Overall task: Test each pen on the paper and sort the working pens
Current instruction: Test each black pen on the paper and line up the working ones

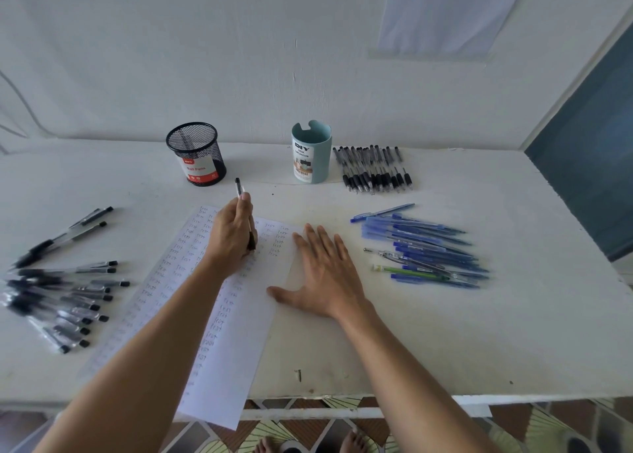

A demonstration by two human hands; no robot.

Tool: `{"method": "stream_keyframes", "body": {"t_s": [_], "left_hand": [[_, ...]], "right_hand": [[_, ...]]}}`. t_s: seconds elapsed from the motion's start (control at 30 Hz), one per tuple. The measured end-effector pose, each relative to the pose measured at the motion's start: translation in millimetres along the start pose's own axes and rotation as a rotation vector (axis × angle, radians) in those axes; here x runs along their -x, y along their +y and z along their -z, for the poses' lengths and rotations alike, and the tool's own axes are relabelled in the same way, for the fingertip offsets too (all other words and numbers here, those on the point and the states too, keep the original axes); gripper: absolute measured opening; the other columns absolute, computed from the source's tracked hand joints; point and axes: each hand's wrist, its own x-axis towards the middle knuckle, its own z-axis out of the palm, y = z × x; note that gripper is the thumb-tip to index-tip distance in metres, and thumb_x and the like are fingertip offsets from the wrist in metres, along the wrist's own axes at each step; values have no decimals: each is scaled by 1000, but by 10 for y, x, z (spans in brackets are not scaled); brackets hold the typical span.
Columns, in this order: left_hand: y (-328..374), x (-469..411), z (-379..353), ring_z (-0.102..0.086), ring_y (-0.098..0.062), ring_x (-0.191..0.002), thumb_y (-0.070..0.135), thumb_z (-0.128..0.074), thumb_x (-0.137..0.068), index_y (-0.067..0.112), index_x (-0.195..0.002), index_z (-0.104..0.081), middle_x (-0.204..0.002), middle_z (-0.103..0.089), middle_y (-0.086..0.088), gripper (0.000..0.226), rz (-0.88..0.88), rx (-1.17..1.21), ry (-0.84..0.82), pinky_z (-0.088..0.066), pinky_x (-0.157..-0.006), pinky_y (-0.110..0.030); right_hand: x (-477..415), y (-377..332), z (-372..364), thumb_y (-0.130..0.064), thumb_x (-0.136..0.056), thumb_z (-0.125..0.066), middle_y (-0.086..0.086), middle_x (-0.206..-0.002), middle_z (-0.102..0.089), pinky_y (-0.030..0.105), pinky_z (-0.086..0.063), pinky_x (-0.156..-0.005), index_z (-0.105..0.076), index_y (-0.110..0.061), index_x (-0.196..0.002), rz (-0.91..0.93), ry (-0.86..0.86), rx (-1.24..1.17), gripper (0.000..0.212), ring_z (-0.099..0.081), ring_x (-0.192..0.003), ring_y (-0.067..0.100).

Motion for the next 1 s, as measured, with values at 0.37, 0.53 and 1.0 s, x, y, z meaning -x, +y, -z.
{"method": "stream_keyframes", "body": {"t_s": [0.37,0.53,1.0], "left_hand": [[82,5,79,-61,-25,-84,52,-61,-91,22,-106,-56,-95,-64,-6,34,27,-1047,-185,-48,-67,-36],[85,83,156,-61,-22,-80,64,-50,-94,28,-105,-52,-91,-63,-1,38,-2,-1092,-121,-43,-58,-31],[-351,193,585,-29,-24,-144,56,-19,-91,27,-137,-41,-153,-41,2,59,-180,-1180,-60,-21,-118,-50]], "right_hand": [[22,-4,15,-84,-77,-43,2,-167,9,43,12,-122,-4,-26,-159,6,-18,-21,108,14,-152,17],[5,20,5,-83,-79,-36,2,-167,10,44,10,-123,-3,-26,-159,16,-30,1,104,14,-152,18],[-399,-347,73,-60,-85,-55,2,-121,-52,46,-29,-102,-52,-20,-113,-328,242,-110,49,-42,-122,26]]}}
